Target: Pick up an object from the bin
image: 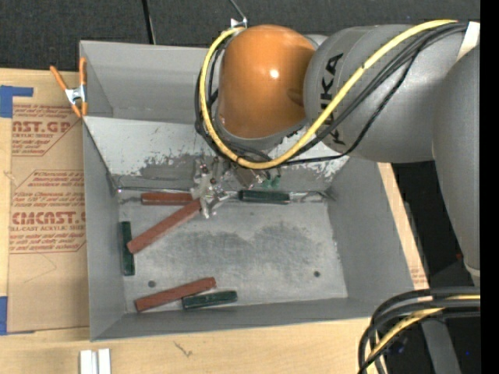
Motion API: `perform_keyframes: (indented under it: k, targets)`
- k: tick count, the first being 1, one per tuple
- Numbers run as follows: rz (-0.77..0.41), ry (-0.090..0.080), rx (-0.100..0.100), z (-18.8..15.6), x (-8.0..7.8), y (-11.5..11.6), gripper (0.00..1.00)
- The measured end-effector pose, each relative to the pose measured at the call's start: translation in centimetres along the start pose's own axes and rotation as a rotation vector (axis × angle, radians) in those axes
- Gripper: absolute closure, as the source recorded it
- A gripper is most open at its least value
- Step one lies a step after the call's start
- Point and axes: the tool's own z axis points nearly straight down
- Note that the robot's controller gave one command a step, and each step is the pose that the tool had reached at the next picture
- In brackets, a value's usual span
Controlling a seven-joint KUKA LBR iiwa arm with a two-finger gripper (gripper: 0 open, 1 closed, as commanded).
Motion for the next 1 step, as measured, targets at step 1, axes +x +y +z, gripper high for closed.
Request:
perform_keyframes:
  k: [1]
  targets:
    - [0.0, 0.0, 0.0, 0.02, 0.01, 0.01, 1.0]
